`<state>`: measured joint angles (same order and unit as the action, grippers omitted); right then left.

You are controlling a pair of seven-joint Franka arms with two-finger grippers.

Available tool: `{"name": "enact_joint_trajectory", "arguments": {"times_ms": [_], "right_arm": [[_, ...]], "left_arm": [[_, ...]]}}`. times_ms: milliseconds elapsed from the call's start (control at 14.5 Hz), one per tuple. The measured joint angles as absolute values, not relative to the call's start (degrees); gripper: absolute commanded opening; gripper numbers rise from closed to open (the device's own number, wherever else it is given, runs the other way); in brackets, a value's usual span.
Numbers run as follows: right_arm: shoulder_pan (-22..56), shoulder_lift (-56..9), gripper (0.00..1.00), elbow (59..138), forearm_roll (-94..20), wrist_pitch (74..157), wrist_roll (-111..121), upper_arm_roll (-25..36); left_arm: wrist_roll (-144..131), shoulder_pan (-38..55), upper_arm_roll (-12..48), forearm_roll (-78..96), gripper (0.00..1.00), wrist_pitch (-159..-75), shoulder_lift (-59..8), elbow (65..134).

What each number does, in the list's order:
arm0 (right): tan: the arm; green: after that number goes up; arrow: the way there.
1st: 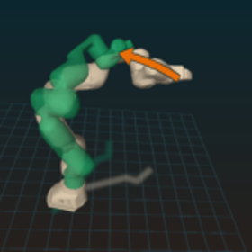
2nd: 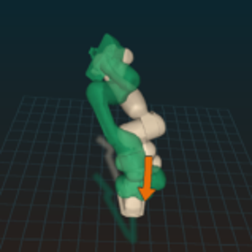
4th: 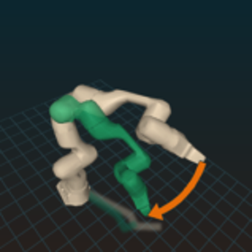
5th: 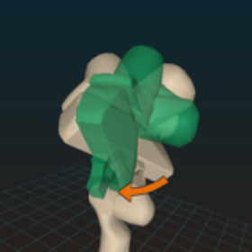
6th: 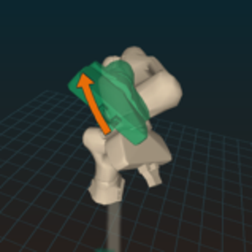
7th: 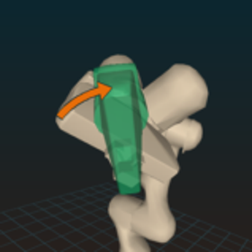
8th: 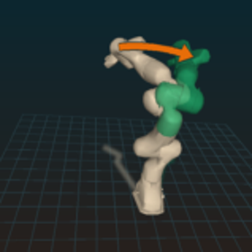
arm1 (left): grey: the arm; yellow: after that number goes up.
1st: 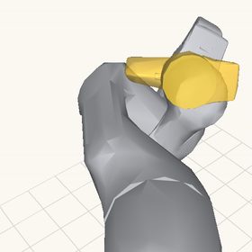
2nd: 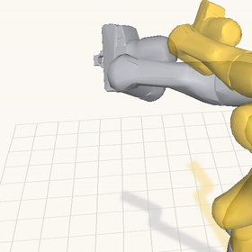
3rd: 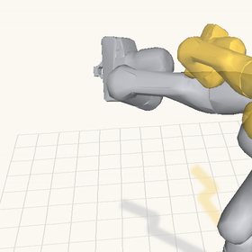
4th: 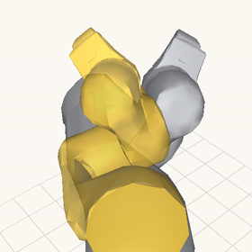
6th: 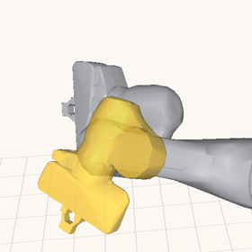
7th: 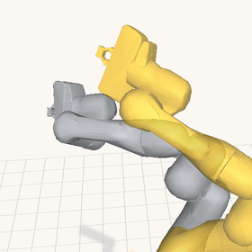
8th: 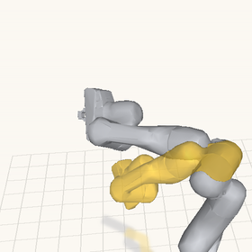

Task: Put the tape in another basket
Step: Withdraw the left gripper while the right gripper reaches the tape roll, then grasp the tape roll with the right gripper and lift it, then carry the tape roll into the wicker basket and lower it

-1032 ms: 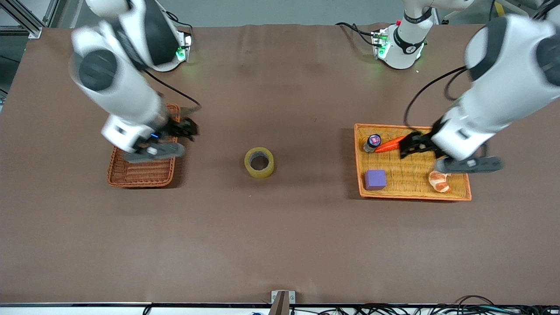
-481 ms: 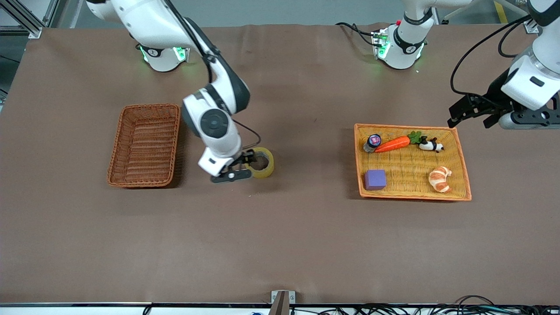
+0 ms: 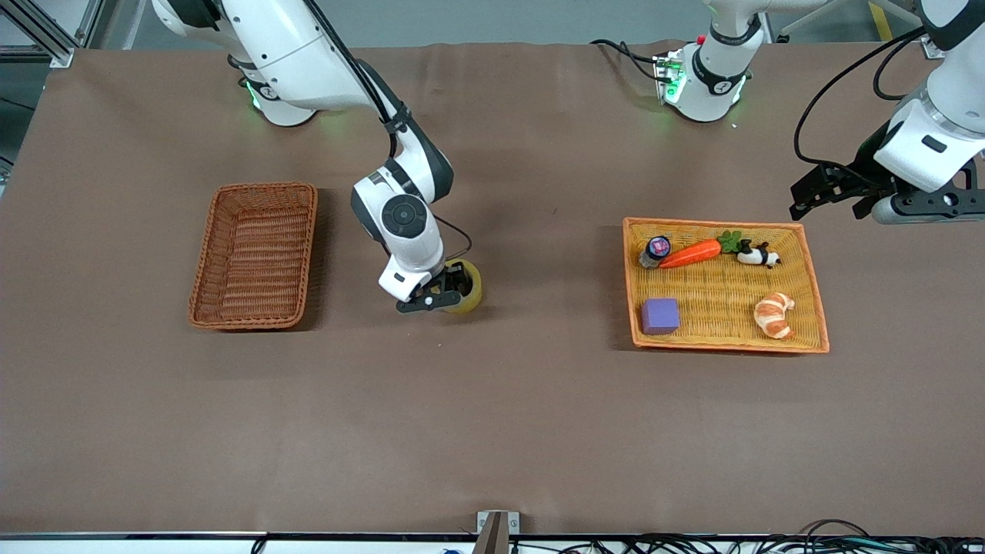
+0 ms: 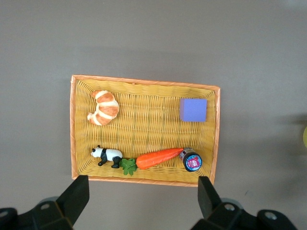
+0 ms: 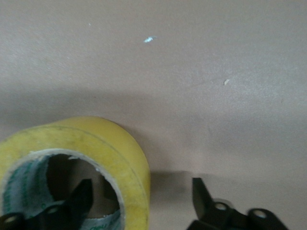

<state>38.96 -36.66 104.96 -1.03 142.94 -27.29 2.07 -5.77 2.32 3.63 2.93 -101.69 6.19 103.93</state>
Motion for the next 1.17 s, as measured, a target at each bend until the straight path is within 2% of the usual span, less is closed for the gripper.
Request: {"name": "enact_joint_trajectory", "arguments": {"times_ms": [69,138,481,619,825,1032,1169], "right_arm": [[38.9,-36.6,0.07,105.0,-1.0,143.0,-27.3,2.1],[38.8,-36.6,0.01,105.0,-1.0,143.0,-27.3,2.1],[38.5,-36.1,0.0,104.7,-1.0,142.6,-29.9,2.1],[37.7,-34.8,0.0,104.0,-1.0,139.1,-30.0,2.3],[32.7,-27.7,0.01,103.0,-1.0,128.4,-26.2,2.6],[24.1,-17.8,0.01,103.5,-1.0,117.2,-15.4,3.1],[20.5,-11.7,0.02,106.8,-0.9,114.1,-7.3,4.9]], "left_arm": [[-5.0,2.2,3.6,2.9,1.0,-101.7,6.2,103.9],[-4.5,2.2,3.6,2.9,1.0,-101.6,6.2,103.8],[-4.5,2.2,3.7,2.9,1.0,-98.0,5.5,102.5],[-4.5,2.3,3.5,2.9,1.0,-97.4,5.3,102.3],[-5.6,3.4,2.8,2.9,1.0,-97.3,5.2,101.9],[-5.6,3.5,2.6,2.9,1.0,-97.3,5.1,101.5],[-5.6,3.5,2.3,2.9,1.0,-97.3,5.1,101.3]]}}
